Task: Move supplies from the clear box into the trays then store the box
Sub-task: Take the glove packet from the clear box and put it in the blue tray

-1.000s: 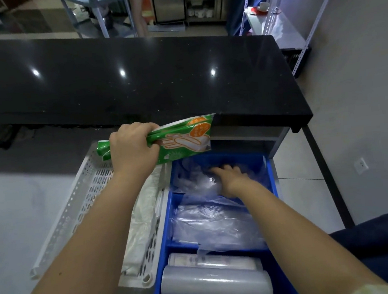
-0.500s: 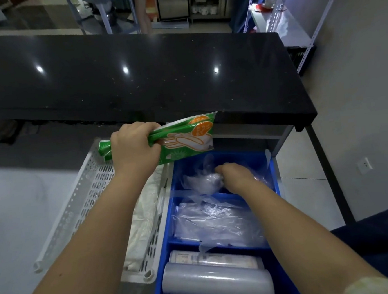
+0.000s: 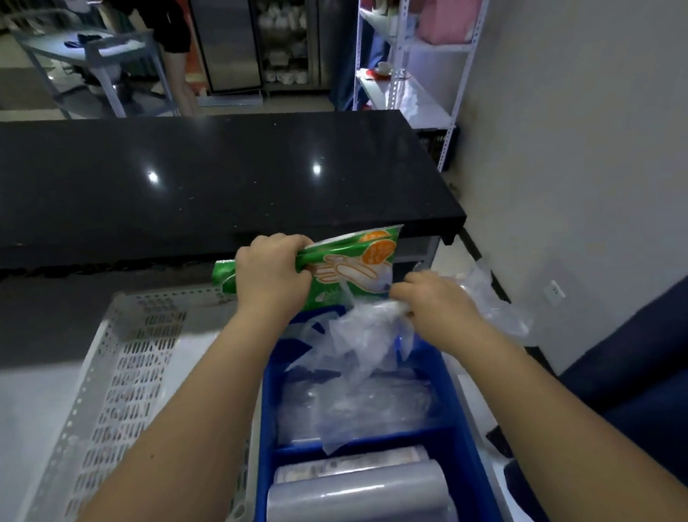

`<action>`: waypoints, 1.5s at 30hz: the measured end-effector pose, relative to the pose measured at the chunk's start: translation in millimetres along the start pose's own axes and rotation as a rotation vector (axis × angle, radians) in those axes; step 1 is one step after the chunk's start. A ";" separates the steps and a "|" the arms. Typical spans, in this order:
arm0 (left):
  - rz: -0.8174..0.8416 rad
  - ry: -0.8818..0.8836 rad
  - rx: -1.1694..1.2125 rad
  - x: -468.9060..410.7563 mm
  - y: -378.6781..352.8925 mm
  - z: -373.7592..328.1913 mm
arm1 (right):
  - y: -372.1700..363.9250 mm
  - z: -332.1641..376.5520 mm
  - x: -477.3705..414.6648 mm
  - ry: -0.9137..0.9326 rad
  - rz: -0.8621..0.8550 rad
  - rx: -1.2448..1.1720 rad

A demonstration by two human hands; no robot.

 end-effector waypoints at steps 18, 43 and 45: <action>0.398 0.020 0.030 40.4 -74.4 -7.5 | -1.7 -26.4 58.1 -0.180 0.011 -0.049; 0.085 0.101 0.374 25.2 -11.5 56.8 | -23.9 54.8 -36.5 0.061 -0.217 -0.197; 0.211 0.080 0.364 46.2 -16.2 60.9 | -40.8 71.4 -47.8 0.073 -0.203 -0.233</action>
Point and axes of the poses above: each hand's wrist, its own x-axis away from the middle knuckle, its own y-axis out of the back of the hand, z = x × y, the point moved 7 cm from there along -x, towards the middle knuckle, and after that the axes turned 6 degrees about -z, right-handed, at the moved point
